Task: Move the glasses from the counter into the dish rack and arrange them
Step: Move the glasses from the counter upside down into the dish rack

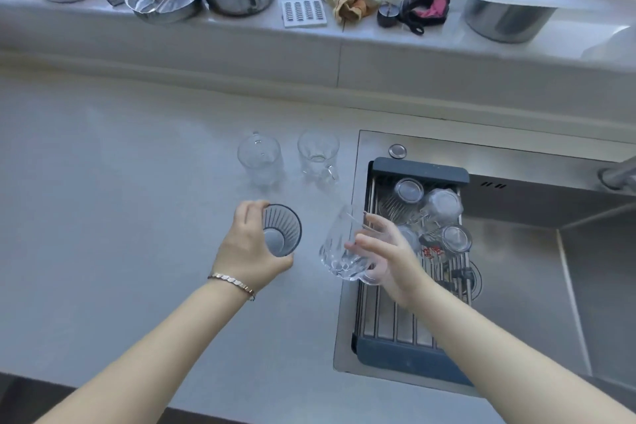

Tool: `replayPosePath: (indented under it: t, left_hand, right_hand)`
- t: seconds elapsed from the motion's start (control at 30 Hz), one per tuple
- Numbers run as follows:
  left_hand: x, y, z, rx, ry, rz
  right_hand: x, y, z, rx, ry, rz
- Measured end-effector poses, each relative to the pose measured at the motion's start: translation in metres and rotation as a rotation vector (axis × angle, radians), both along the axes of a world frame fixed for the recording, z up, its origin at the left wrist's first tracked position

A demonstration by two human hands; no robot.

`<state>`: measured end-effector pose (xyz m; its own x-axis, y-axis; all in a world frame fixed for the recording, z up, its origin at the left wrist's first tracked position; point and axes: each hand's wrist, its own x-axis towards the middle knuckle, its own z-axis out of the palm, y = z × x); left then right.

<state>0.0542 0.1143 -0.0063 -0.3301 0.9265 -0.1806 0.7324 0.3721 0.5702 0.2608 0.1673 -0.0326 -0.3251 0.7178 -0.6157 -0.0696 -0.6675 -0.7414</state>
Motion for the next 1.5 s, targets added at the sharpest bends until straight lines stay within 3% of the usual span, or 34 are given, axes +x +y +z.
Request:
replayPosePath:
  t: [0.1,0.33,0.5,0.67,0.8,0.87,1.03,1.13,1.27,1.5]
  left_hand:
    - [0.035,-0.015,0.004,-0.046,-0.008,-0.266]
    - [0.099,-0.027,-0.001,-0.103,0.161,-0.655]
    - [0.124,-0.03,-0.005,-0.059,-0.012,-0.614]
    - [0.141,-0.031,-0.003,-0.087,-0.06,-0.586]
    - [0.145,-0.029,-0.001,-0.171,-0.032,-0.599]
    - [0.144,-0.028,-0.002,-0.191,-0.034,-0.574]
    - [0.135,-0.031,-0.007,-0.201,-0.054,-0.458]
    - [0.128,-0.034,-0.004,-0.203,-0.063,-0.413]
    - [0.116,-0.039,-0.002,-0.181,-0.068,-0.361]
    - [0.106,-0.038,-0.001,-0.158,-0.056,-0.332]
  right_hand:
    - [0.044,-0.02,0.011,-0.148,0.137,0.009]
    - [0.115,-0.061,0.018,-0.207,0.031,0.068]
    - [0.136,-0.075,0.016,-0.167,0.003,0.001]
    - [0.136,-0.087,0.012,-0.068,-0.104,-0.104]
    - [0.141,-0.078,0.022,0.025,-0.305,-0.103]
    - [0.145,-0.065,0.029,0.127,-0.518,-0.031]
    - [0.149,-0.026,0.019,0.377,-1.056,0.388]
    - [0.134,-0.007,-0.003,0.496,-1.28,0.669]
    - [0.119,0.005,-0.03,0.564,-1.454,0.834]
    - [0.117,-0.011,-0.058,0.582,-1.536,0.776]
